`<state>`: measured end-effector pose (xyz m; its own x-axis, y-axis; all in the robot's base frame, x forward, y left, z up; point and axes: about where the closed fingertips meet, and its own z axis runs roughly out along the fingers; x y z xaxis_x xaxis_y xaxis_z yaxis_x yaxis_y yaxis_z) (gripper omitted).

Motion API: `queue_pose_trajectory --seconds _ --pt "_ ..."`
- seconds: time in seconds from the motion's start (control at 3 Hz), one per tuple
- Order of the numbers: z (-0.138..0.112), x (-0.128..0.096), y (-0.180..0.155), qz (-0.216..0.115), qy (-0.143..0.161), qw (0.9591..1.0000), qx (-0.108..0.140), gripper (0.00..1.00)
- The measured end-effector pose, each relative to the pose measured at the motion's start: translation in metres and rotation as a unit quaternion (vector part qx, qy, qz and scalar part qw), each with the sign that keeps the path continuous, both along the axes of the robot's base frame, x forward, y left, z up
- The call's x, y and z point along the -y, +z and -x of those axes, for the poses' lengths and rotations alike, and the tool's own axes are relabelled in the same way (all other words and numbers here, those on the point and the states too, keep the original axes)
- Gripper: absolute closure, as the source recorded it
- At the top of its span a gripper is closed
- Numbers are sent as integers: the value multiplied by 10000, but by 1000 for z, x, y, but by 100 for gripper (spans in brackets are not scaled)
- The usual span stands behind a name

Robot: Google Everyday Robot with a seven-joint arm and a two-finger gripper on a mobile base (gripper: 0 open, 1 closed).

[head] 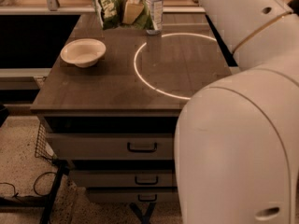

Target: Place green jalapeno chip bag into paper bowl

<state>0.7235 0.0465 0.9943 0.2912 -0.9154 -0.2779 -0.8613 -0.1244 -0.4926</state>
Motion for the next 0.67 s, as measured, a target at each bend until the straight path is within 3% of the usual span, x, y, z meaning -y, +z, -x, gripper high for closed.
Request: queue_pose_trajectory --seconds 0.67 --pt "-4 -11 -5 2 -32 10000 71 100"
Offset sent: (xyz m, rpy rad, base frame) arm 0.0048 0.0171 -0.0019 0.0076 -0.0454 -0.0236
